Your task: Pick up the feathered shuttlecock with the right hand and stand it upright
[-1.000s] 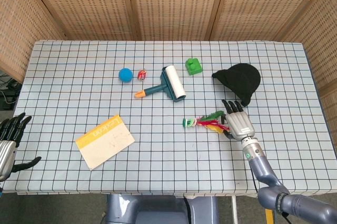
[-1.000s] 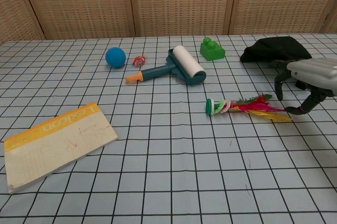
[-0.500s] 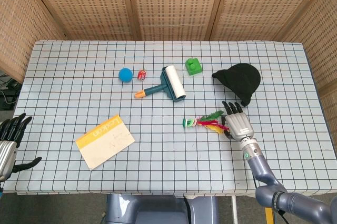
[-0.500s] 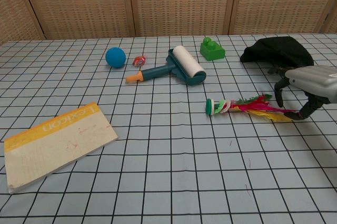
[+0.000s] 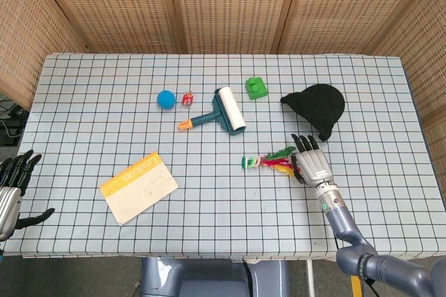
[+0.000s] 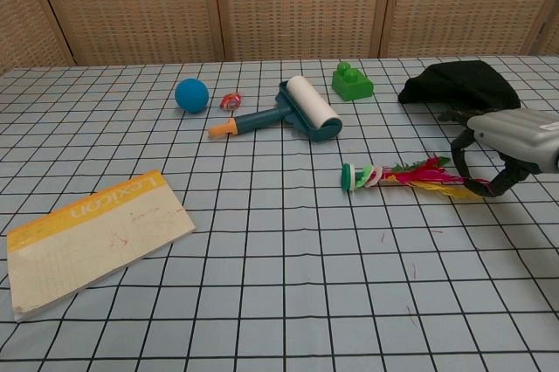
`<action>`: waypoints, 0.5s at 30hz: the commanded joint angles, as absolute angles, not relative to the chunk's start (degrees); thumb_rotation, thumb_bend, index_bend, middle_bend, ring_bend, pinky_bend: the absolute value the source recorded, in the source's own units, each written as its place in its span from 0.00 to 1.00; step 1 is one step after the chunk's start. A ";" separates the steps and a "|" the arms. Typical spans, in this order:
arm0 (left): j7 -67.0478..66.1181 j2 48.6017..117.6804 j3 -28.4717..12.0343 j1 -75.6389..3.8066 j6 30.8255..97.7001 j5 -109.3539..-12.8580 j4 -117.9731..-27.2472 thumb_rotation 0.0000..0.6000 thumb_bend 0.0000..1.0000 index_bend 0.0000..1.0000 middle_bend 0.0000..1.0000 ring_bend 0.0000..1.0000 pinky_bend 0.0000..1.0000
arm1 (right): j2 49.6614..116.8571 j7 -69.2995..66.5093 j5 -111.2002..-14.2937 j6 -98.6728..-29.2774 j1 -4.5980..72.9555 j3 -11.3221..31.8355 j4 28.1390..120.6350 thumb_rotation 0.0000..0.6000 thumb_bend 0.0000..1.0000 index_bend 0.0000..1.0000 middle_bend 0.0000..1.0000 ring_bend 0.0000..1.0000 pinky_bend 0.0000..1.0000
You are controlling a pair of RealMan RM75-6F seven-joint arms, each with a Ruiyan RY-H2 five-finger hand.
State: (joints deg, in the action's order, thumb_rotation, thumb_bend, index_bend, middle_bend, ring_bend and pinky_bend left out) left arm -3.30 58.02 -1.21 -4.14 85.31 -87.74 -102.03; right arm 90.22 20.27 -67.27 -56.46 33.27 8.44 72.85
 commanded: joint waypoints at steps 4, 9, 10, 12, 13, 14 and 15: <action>-3.08 57.87 -0.99 -4.11 85.43 -88.24 -102.13 1.00 0.00 0.00 0.00 0.00 0.00 | 88.92 19.16 -69.81 -58.94 32.98 8.48 75.25 1.00 0.73 0.74 0.01 0.00 0.00; -2.17 57.43 -0.70 -3.85 86.03 -89.04 -102.26 1.00 0.00 0.00 0.00 0.00 0.00 | 86.96 19.43 -72.22 -61.77 32.68 8.70 79.33 1.00 0.74 0.76 0.03 0.00 0.00; -2.00 57.36 -0.65 -3.80 86.15 -89.20 -102.23 1.00 0.00 0.00 0.00 0.00 0.00 | 86.59 19.69 -72.40 -62.13 32.63 8.77 80.15 1.00 0.74 0.77 0.03 0.00 0.00; -1.48 57.15 -0.54 -3.67 86.43 -89.54 -102.22 1.00 0.00 0.00 0.00 0.00 0.00 | 85.68 20.50 -72.85 -63.04 32.50 8.91 82.02 1.00 0.74 0.77 0.03 0.00 0.00; -1.25 57.06 -0.48 -3.61 86.57 -89.68 -102.20 1.00 0.00 0.00 0.00 0.00 0.00 | 85.23 20.82 -73.12 -63.57 32.41 9.00 82.91 1.00 0.74 0.77 0.03 0.00 0.00; -0.96 56.92 -0.43 -3.54 86.72 -89.83 -102.21 1.00 0.00 0.00 0.00 0.00 0.00 | 84.64 21.10 -73.46 -64.30 32.28 9.19 84.18 1.00 0.74 0.78 0.03 0.00 0.00; -0.78 56.83 -0.38 -3.50 86.77 -89.94 -102.20 1.00 0.00 0.00 0.00 0.00 0.00 | 84.22 21.29 -73.59 -64.66 32.21 9.32 85.01 1.00 0.74 0.78 0.03 0.00 0.00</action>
